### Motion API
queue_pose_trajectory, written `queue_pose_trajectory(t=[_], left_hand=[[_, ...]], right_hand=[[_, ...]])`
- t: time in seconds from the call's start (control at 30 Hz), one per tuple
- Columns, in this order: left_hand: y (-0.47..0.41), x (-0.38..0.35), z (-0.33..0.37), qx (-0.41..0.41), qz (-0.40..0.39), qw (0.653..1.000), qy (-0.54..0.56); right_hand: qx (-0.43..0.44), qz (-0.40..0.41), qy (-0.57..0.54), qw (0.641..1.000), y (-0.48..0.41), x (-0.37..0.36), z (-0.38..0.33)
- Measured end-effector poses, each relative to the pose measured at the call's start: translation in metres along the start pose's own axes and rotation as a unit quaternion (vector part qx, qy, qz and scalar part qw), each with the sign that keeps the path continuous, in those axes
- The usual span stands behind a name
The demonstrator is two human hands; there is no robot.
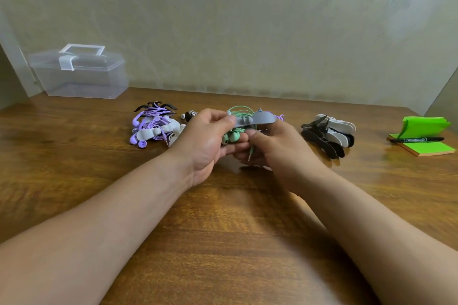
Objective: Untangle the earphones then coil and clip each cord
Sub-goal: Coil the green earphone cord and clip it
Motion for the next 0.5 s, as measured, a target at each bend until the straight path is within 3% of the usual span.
queue_pose_trajectory(t=[0.2,0.33,0.5], left_hand=[[0.005,-0.004,-0.001,0.057,-0.097,0.993,-0.029],[-0.002,0.004,0.005,0.010,-0.023,1.000,-0.012],[-0.005,0.012,0.004,-0.046,0.045,0.995,-0.079]], right_hand=[[0.005,-0.021,0.132,0.991,0.004,0.006,-0.010],[0.027,-0.004,0.245,0.969,0.001,0.008,-0.012],[0.128,-0.021,0.450,0.883,0.003,0.003,-0.023]])
Point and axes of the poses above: each hand's wrist, its own y-axis away from the middle knuckle, its own x-axis out of the back of the hand, z = x × y, the point moved 5 cm from there along -y, towards the middle knuckle, and after that the axes turned 8 degrees about x, right-handed, at the moved point
